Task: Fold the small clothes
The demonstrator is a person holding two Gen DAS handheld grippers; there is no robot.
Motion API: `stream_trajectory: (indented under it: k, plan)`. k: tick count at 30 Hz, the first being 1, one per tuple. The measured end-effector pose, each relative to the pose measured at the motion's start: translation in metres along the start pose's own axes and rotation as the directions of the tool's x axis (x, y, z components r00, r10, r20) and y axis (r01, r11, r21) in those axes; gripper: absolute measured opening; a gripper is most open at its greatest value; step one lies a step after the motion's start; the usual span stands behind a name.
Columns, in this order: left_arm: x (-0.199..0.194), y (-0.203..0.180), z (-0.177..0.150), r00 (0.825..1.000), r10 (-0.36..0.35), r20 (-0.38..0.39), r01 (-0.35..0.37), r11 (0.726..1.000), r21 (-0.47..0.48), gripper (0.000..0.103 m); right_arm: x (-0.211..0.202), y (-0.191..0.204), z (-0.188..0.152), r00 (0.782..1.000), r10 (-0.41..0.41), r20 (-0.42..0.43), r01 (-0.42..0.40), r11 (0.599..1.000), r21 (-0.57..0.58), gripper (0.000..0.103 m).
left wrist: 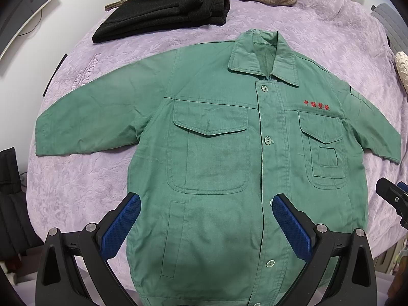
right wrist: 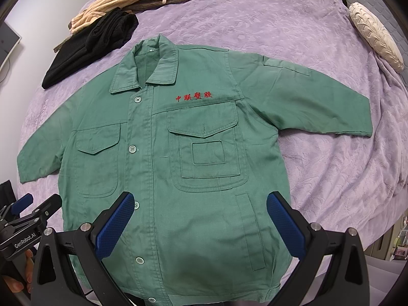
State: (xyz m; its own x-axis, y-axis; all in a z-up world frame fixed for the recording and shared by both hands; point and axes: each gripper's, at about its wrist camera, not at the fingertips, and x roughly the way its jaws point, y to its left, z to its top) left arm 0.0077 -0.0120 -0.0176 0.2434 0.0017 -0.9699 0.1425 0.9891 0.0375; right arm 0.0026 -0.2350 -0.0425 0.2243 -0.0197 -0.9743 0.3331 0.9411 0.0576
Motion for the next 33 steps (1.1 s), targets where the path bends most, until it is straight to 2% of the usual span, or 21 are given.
stream_trajectory:
  k: [33]
  plan:
    - [0.0036,0.0024,-0.0070,1.000,-0.002,-0.005,0.002,1.000,-0.006,0.103,0.0030,0.0033,-0.0033,1.000,-0.001,-0.003,0.001,1.000,-0.001,0.103]
